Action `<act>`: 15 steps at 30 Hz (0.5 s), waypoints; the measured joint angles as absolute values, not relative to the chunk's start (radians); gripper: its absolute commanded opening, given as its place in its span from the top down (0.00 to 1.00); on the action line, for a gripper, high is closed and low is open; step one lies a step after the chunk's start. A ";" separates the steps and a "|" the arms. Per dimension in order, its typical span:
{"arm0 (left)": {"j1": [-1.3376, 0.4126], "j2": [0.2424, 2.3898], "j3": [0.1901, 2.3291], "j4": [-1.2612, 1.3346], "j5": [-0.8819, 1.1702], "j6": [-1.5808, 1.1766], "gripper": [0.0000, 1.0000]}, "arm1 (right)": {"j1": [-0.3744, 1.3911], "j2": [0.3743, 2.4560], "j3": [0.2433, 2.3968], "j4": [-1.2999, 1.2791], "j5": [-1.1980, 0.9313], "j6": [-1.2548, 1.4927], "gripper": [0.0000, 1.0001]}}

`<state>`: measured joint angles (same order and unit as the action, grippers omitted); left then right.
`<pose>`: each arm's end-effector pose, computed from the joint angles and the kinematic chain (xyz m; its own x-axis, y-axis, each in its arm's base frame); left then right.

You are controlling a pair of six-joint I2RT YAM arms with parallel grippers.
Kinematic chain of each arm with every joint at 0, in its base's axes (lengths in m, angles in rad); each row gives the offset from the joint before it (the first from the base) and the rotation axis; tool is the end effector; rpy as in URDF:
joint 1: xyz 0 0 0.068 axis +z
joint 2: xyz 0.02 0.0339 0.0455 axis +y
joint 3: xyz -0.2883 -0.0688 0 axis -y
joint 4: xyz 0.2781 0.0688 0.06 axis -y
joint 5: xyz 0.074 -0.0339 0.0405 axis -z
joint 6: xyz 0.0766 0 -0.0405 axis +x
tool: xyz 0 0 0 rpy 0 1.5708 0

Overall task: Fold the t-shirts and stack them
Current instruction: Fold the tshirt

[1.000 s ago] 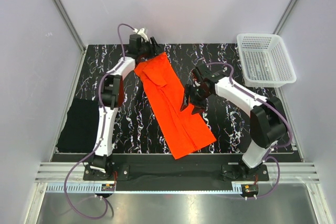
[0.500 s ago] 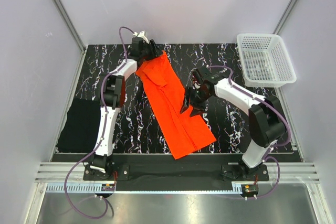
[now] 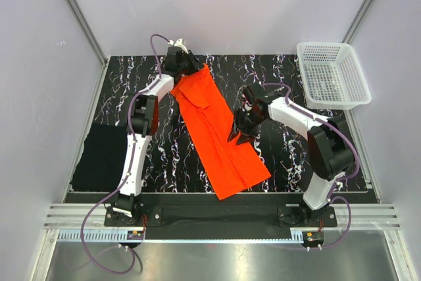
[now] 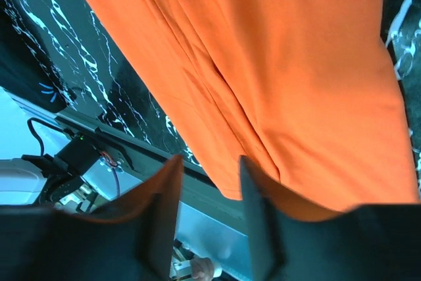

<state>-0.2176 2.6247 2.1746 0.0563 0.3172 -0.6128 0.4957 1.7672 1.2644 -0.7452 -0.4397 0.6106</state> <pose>0.6614 -0.1707 0.1327 -0.5862 -0.4301 -0.6866 0.1824 0.7557 -0.6290 0.3313 0.2162 0.1789 -0.9983 0.0500 -0.0284 0.0284 0.8581 0.5126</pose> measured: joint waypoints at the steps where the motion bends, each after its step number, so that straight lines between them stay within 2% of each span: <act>1: -0.218 2.629 2.182 0.063 0.317 -0.625 0.90 | 0.495 1.769 1.264 -0.737 -0.440 0.610 0.64; 2: -0.218 2.634 2.188 0.068 0.317 -0.638 0.97 | 0.495 1.772 1.262 -0.727 -0.439 0.610 0.69; 3: -0.216 2.639 2.194 0.076 0.316 -0.654 1.00 | 0.495 1.776 1.259 -0.717 -0.439 0.613 0.71; 15: -0.191 2.715 2.260 0.112 0.286 -0.786 1.00 | 0.424 1.796 1.136 -0.677 -0.403 0.627 0.80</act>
